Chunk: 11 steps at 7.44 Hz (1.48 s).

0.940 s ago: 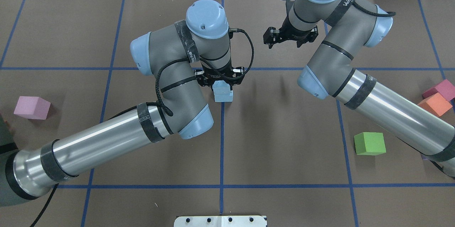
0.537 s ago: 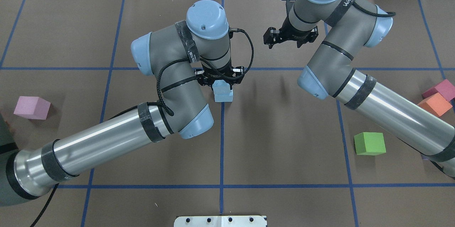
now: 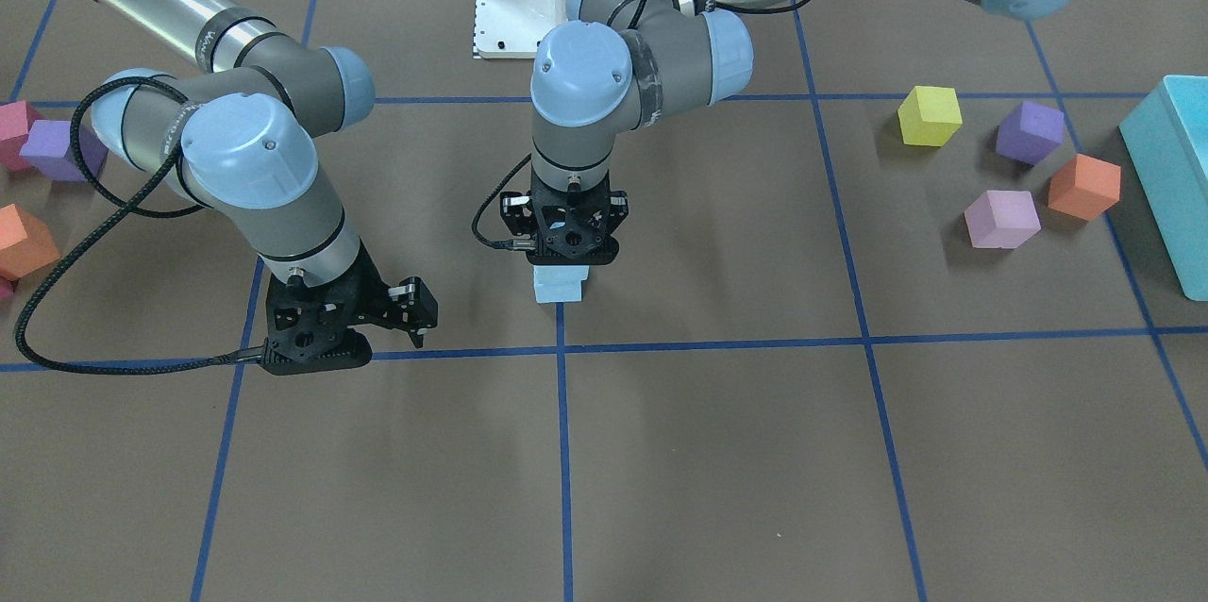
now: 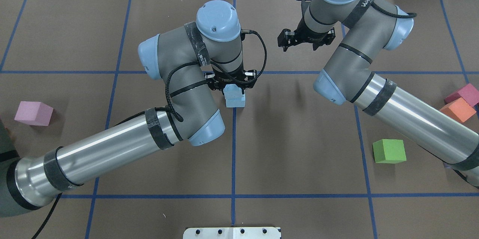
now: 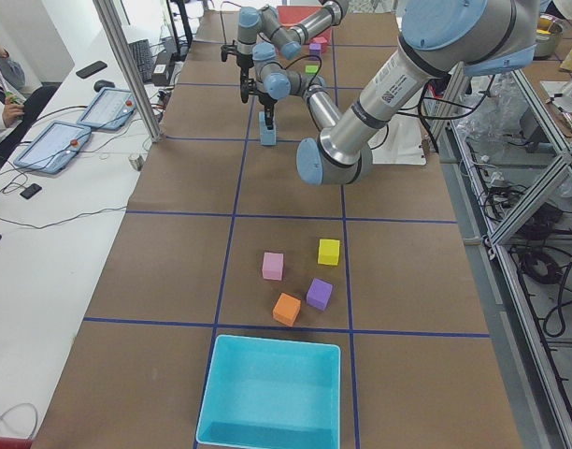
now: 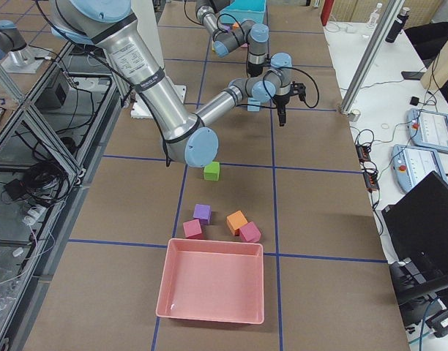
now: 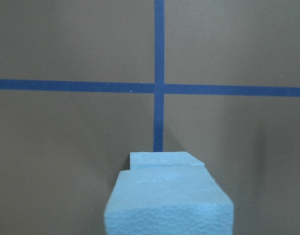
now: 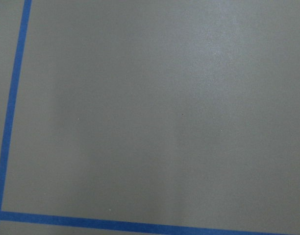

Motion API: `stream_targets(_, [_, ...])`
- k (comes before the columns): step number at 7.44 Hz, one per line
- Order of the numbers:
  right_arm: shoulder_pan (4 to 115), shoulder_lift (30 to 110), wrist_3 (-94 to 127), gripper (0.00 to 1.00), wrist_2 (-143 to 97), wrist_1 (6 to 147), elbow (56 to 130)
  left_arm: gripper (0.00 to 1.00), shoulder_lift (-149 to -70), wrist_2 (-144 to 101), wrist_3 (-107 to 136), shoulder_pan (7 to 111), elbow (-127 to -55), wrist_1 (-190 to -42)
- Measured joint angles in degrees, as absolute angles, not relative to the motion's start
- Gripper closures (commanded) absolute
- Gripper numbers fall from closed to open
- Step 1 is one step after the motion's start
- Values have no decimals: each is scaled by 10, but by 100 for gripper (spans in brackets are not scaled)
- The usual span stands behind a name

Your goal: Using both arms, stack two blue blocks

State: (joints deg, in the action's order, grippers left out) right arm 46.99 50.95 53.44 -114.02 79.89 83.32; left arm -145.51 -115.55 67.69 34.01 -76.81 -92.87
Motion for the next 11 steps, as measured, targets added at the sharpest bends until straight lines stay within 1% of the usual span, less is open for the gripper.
stream_targets(2, [470, 509, 534, 0, -1141, 799, 833, 42, -1455, -1155, 676, 340, -767, -934])
stream_targets(3, [469, 509, 534, 0, -1141, 799, 833, 38, -1455, -1155, 676, 340, -767, -935])
stream_targets(4, [469, 509, 534, 0, -1141, 799, 833, 14, -1455, -1156, 677, 339, -767, -935])
stream_targets(5, [469, 509, 534, 0, -1141, 799, 833, 2, -1454, -1155, 677, 339, -766, -941])
stream_targets(11, [476, 517, 534, 0, -1140, 766, 835, 1, -1449, -1144, 676, 351, -776, -960])
